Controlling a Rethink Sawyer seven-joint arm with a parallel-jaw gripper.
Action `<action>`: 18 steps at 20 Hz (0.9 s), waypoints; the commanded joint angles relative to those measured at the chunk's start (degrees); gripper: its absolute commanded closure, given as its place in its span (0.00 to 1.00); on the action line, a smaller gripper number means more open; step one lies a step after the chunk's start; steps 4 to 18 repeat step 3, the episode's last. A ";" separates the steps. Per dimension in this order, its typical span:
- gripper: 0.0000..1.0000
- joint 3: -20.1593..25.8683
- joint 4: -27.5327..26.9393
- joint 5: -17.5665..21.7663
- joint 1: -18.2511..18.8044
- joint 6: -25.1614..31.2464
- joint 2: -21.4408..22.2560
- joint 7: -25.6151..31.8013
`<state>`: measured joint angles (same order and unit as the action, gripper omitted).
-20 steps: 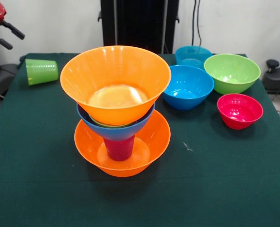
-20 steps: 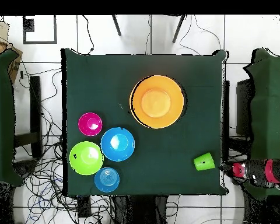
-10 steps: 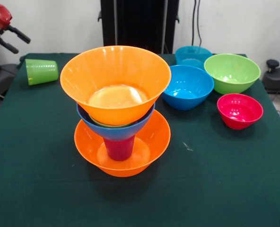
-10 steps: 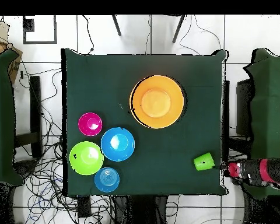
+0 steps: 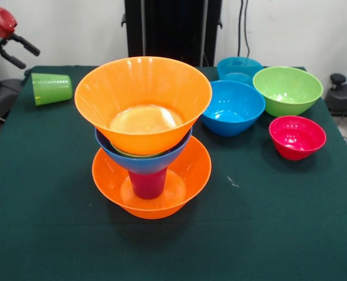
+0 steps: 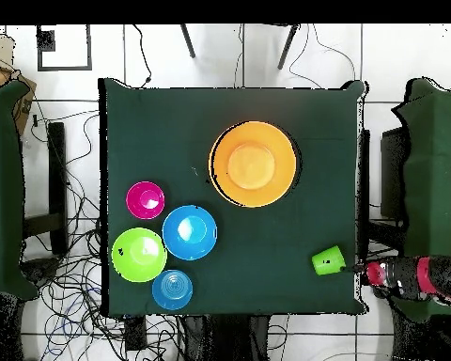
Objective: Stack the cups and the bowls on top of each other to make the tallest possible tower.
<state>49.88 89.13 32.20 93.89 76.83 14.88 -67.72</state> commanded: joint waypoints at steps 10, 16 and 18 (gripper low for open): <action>0.00 0.85 -3.02 6.05 -1.45 -5.55 -2.28 19.80; 0.00 0.85 -3.02 6.05 -1.45 -5.55 -2.28 19.80; 0.00 0.85 -3.02 6.05 -1.45 -5.55 -2.28 19.80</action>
